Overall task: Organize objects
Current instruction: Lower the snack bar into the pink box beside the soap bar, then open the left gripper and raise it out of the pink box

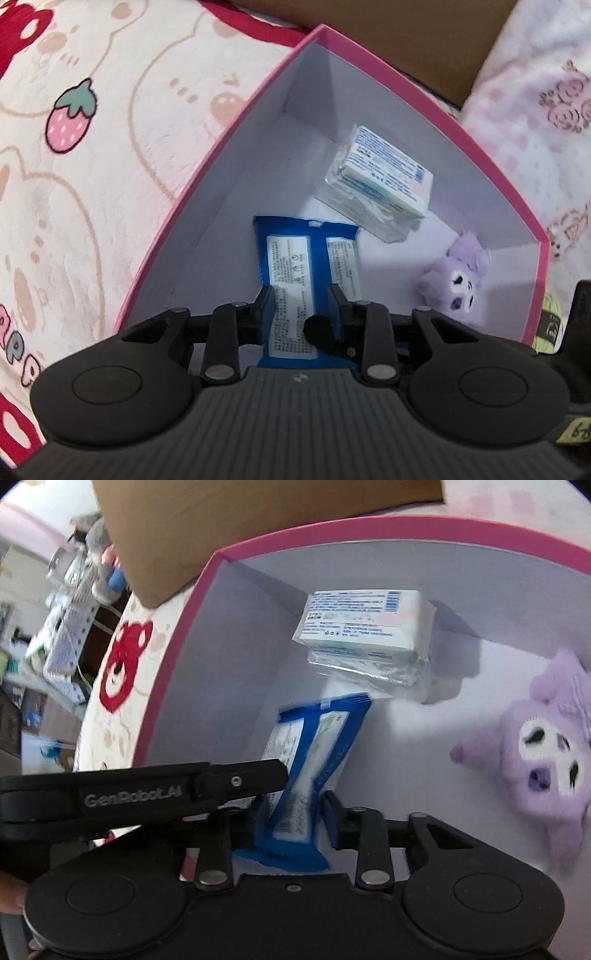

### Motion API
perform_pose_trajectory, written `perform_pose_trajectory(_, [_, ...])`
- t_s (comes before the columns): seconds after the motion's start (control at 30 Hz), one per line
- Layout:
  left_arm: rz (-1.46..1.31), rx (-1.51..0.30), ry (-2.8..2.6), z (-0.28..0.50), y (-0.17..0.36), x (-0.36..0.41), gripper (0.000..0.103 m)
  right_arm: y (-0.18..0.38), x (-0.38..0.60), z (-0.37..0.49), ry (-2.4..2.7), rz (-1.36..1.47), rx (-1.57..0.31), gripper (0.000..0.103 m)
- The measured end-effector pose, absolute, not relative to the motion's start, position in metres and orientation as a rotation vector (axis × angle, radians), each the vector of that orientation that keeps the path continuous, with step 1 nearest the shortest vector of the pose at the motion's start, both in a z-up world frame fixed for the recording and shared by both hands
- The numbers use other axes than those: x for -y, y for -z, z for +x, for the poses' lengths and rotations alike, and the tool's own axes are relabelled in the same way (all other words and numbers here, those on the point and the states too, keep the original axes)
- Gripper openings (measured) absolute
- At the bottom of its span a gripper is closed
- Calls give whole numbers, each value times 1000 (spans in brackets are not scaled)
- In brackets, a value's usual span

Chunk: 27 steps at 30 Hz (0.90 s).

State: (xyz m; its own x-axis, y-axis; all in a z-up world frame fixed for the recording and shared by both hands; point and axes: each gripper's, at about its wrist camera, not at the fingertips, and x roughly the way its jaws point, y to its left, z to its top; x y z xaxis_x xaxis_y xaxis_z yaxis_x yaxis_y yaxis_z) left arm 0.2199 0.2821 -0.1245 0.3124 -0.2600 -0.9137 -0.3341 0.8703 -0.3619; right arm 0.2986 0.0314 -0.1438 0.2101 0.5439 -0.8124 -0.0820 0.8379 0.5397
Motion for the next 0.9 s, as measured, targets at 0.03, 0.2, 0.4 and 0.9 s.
perform_pose_trajectory(0.03, [-555,-1266,-54,219,124,-282,27,144,-32,301,-462,397,-1298,28])
perform_pose_trajectory(0.2, [-576,-1270,-49,223,123,-280,26,139,-41,311,-530,229,-1310,20])
perform_pose_trajectory(0.4, [-569,-1289,-26,228,129,-271,25,139,-39,315,-526,124,-1318,8])
perform_pose_trajectory(0.9, [-464,-1210,-9,212,93,-254,34,87,-12,276,-441,56,-1129,15])
